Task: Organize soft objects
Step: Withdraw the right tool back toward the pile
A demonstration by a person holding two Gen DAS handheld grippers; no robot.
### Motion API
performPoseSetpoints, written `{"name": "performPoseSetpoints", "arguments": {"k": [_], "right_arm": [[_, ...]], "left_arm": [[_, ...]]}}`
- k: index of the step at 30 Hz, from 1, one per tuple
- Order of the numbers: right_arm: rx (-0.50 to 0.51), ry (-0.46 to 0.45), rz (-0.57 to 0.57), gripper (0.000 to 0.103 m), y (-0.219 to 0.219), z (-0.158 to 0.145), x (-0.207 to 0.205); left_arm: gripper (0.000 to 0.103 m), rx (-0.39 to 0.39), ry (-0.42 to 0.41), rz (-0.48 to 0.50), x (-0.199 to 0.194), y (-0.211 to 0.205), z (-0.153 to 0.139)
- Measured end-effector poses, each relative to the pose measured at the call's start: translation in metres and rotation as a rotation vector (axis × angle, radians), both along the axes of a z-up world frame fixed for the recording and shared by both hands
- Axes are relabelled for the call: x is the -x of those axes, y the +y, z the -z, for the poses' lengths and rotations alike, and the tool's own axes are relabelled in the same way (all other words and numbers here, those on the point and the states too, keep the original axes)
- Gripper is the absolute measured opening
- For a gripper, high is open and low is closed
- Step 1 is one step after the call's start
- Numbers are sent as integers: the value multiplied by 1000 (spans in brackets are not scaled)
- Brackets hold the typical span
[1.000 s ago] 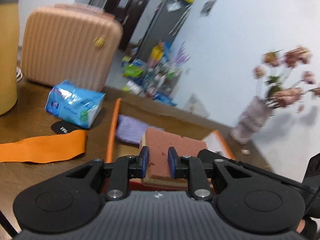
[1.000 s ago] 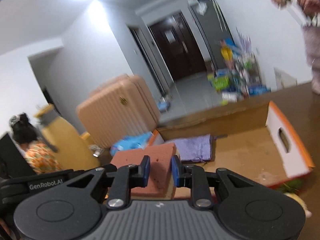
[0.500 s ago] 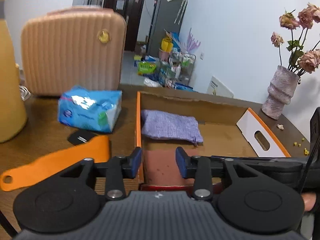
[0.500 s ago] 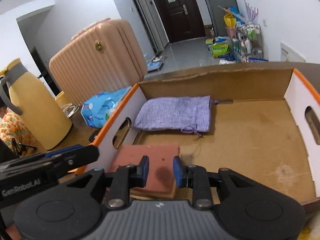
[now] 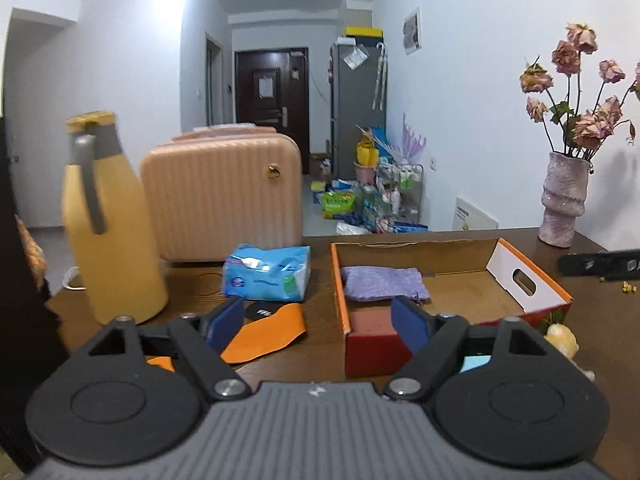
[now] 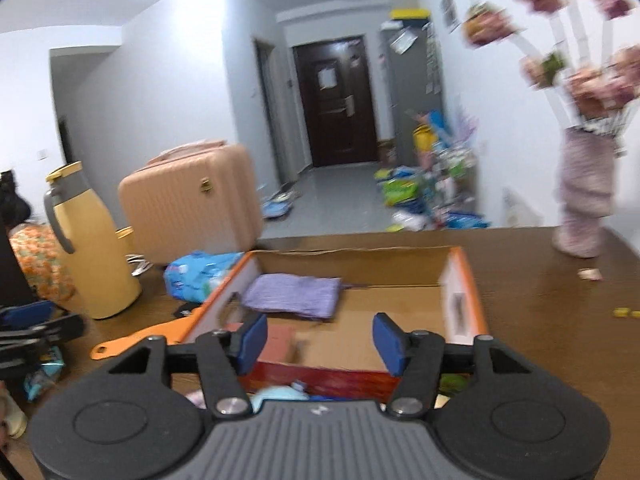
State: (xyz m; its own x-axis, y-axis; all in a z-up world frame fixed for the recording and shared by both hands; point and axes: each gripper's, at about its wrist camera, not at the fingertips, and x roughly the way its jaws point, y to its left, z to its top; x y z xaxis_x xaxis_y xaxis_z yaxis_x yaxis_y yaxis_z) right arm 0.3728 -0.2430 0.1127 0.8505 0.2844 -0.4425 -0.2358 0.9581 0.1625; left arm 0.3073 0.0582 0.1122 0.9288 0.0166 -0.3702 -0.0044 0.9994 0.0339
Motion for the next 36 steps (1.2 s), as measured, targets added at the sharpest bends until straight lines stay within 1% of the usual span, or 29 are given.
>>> {"name": "performPoseSetpoints", "arguments": {"k": [4, 7, 10, 13, 16, 18, 20, 22, 23, 25, 29, 32, 36], "right_arm": [[53, -134, 42, 75, -16, -2, 52], [94, -225, 54, 78, -21, 0, 91], [118, -297, 68, 84, -23, 10, 139], [120, -317, 56, 84, -22, 24, 187], [136, -333, 54, 85, -17, 39, 231], [145, -343, 57, 88, -14, 51, 260], [131, -337, 54, 89, -13, 65, 285], [104, -299, 51, 89, -13, 78, 304], [90, -273, 52, 89, -11, 84, 311], [72, -242, 37, 89, -8, 90, 320], [77, -250, 21, 88, 1, 90, 323], [49, -255, 18, 87, 4, 89, 321], [51, -228, 23, 87, 8, 95, 312]], "left_arm": [[89, -25, -51, -11, 42, 0, -3], [92, -19, -82, -16, 79, -4, -1], [93, -32, -146, -27, 124, -14, 8], [97, -17, -199, -28, 166, -22, 20], [97, 17, -197, 0, 205, -31, 39], [98, -4, -187, 13, 226, -37, 53], [98, -51, -179, 11, 245, -43, 67], [98, -64, -145, 27, 253, -45, 77], [98, -53, -125, 39, 255, -45, 79], [98, -38, -113, 52, 253, -43, 82], [98, -30, -117, 36, 250, -40, 83], [98, -22, -109, 31, 249, -37, 85], [98, -15, -74, 24, 240, -35, 94]]}}
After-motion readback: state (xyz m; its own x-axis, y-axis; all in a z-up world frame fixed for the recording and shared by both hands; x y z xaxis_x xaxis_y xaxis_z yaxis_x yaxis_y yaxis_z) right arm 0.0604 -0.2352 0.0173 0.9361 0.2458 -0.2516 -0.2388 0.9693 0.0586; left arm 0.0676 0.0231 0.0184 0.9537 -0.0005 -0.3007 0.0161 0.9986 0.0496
